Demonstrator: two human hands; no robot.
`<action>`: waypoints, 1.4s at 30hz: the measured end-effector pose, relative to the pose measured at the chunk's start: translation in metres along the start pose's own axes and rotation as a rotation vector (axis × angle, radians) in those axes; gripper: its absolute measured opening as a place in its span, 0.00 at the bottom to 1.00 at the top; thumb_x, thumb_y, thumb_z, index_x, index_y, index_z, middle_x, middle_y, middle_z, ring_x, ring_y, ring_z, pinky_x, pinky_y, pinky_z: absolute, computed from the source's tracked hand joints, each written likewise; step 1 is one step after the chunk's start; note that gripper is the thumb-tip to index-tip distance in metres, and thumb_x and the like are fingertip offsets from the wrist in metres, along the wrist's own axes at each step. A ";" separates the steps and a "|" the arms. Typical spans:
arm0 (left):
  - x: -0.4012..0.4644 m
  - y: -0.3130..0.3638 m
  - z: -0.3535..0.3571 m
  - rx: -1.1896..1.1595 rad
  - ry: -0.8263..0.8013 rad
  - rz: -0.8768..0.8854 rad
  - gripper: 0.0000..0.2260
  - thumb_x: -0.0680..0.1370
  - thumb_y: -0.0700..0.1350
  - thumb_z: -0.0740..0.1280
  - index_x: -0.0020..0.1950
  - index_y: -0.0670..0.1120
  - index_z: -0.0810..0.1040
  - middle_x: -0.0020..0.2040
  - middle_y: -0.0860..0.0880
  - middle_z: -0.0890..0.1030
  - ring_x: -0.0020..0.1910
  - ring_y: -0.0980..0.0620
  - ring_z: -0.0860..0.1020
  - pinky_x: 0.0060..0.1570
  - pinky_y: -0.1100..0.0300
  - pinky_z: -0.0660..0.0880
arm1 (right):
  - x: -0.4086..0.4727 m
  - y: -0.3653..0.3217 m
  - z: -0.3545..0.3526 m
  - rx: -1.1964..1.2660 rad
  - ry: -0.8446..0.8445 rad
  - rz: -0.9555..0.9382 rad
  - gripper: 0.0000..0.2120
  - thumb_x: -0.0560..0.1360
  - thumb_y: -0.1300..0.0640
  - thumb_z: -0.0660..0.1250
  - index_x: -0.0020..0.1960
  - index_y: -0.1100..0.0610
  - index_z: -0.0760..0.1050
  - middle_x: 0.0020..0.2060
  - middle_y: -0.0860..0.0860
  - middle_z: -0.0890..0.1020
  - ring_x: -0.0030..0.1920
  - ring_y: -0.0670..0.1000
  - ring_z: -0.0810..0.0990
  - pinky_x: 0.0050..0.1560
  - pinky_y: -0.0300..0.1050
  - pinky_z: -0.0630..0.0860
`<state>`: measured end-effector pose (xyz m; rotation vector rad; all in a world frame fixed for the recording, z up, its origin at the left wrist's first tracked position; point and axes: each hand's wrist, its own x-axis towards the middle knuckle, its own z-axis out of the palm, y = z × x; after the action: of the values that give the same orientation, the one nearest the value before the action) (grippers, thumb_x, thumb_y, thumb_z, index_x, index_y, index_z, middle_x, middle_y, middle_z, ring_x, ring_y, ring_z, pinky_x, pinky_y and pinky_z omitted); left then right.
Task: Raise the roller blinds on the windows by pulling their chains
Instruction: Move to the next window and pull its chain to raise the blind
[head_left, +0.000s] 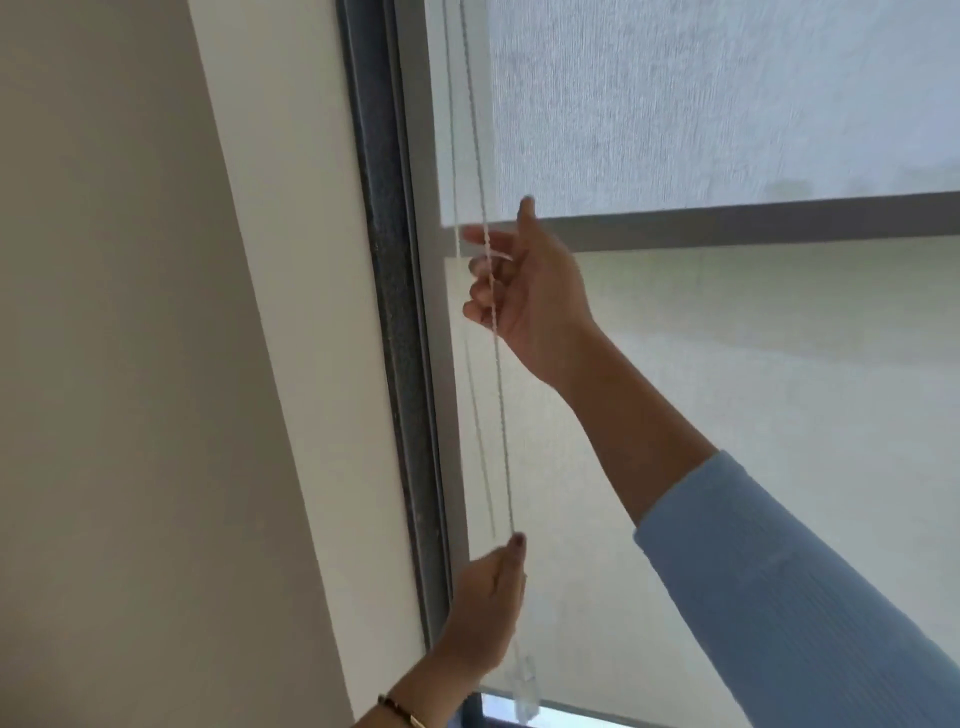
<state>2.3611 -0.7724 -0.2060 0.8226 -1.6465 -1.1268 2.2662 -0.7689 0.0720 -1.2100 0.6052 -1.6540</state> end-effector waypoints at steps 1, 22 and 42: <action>-0.004 -0.008 0.002 0.033 -0.024 0.008 0.30 0.72 0.74 0.60 0.25 0.51 0.64 0.22 0.55 0.61 0.21 0.55 0.59 0.26 0.61 0.56 | 0.001 -0.004 0.007 0.007 0.038 -0.031 0.25 0.81 0.38 0.57 0.38 0.56 0.75 0.26 0.49 0.69 0.24 0.46 0.64 0.24 0.40 0.63; 0.131 0.365 -0.100 -0.421 -0.024 0.328 0.31 0.82 0.65 0.47 0.41 0.44 0.78 0.32 0.49 0.72 0.30 0.52 0.70 0.33 0.61 0.70 | -0.091 0.171 0.005 -0.377 0.201 -0.186 0.29 0.75 0.31 0.61 0.26 0.50 0.58 0.21 0.48 0.60 0.24 0.49 0.59 0.26 0.44 0.56; 0.019 0.117 -0.021 -0.557 -0.023 -0.116 0.22 0.75 0.61 0.62 0.27 0.51 0.60 0.23 0.54 0.57 0.19 0.58 0.54 0.22 0.69 0.49 | 0.022 -0.011 -0.008 -0.265 -0.137 -0.041 0.26 0.83 0.41 0.51 0.56 0.60 0.78 0.46 0.57 0.85 0.47 0.56 0.85 0.56 0.56 0.80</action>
<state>2.3729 -0.7543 -0.0877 0.5435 -1.2152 -1.5820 2.2536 -0.7852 0.0876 -1.5222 0.7337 -1.5439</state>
